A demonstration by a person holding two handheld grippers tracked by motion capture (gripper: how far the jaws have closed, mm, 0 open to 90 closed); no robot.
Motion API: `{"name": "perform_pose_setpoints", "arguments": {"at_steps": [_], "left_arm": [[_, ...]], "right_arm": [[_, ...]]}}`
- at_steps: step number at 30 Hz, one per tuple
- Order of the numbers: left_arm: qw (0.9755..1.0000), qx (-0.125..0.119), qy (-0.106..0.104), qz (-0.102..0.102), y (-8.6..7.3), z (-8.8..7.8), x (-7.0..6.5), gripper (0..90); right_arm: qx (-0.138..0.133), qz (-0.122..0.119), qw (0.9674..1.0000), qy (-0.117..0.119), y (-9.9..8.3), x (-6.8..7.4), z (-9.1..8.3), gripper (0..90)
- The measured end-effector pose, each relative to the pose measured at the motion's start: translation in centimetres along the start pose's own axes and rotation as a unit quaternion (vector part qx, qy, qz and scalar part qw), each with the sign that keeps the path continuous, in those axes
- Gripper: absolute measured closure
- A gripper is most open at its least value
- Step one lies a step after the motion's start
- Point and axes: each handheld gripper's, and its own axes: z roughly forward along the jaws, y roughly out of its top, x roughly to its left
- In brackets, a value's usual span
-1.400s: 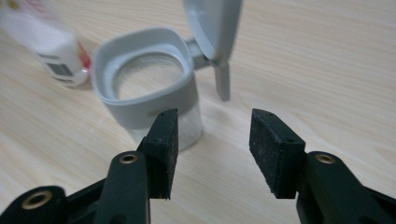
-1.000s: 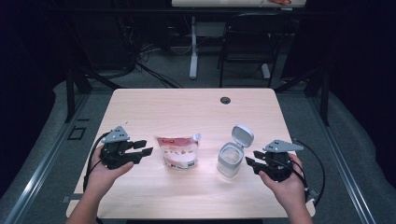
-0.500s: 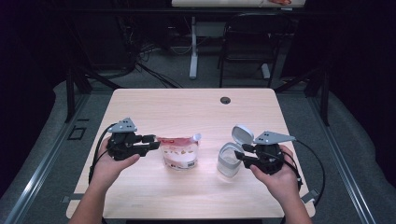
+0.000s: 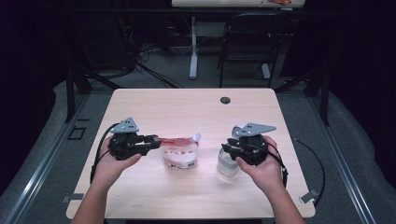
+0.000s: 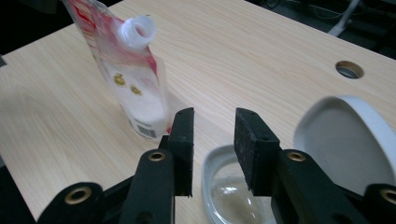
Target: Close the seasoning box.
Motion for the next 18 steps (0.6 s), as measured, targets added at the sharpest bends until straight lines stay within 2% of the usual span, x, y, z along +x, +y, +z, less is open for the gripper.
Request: {"name": "perform_pose_setpoints", "arguments": {"at_steps": [9, 12, 18], "left_arm": [[1.0, 0.004, -0.003, 0.001, -0.3, 0.5, 0.3, 71.1], [1.0, 0.001, -0.002, 0.001, -0.3, 0.6, 0.4, 71.7], [1.0, 0.006, -0.004, 0.001, -0.3, 0.9, 0.3, 71.7]], "right_arm": [[0.008, -0.012, 0.9996, 0.024, 0.8, 0.8, 1.8, 69.4], [0.012, -0.014, 0.9991, 0.038, 1.2, 1.1, 2.3, 69.2], [0.015, -0.023, 0.9985, 0.048, 1.7, 1.5, 3.2, 68.9]]}}
